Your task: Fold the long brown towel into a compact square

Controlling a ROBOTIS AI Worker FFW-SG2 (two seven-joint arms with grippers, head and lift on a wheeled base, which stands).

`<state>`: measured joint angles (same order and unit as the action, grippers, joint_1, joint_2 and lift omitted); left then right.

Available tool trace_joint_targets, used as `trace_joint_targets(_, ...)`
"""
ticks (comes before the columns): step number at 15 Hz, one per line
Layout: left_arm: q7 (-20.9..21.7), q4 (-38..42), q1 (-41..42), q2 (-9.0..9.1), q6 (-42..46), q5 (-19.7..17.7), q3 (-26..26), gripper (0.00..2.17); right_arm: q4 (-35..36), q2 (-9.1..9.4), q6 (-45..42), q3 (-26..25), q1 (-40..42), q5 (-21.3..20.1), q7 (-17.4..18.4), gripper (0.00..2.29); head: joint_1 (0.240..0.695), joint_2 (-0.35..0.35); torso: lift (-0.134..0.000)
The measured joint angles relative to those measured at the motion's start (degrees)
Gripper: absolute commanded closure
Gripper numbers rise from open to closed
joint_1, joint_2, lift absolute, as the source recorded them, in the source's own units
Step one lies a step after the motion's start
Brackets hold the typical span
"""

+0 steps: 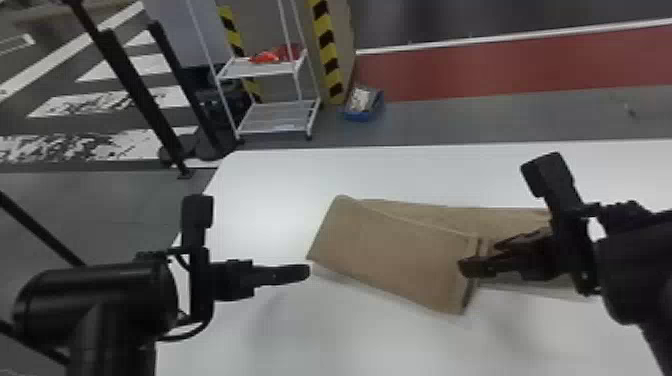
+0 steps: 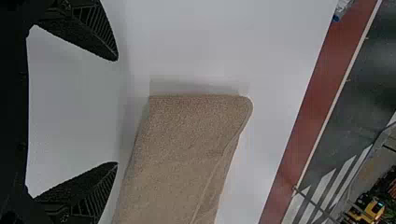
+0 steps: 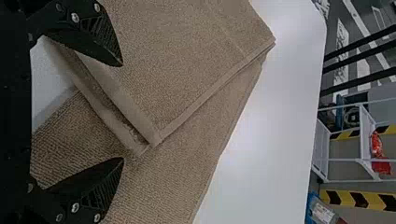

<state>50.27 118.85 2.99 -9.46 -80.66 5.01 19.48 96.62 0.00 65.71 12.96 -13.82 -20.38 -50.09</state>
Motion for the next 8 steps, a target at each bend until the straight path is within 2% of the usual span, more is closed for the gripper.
trace_joint_targets(3, 0.0, -0.1, 0.0, 0.04, 0.0, 0.0, 0.0, 0.09, -0.2, 0.00, -0.2, 0.3, -0.5, 0.1, 0.5, 0.17, 0.695, 0.285, -0.125)
trace_joint_targets(8, 0.0, -0.3, 0.1, 0.23, 0.0, 0.1, -0.1, 0.09, -4.2, 0.00, -2.8, 1.3, -2.0, -0.3, 1.3, 0.25, 0.695, 0.282, -0.125)
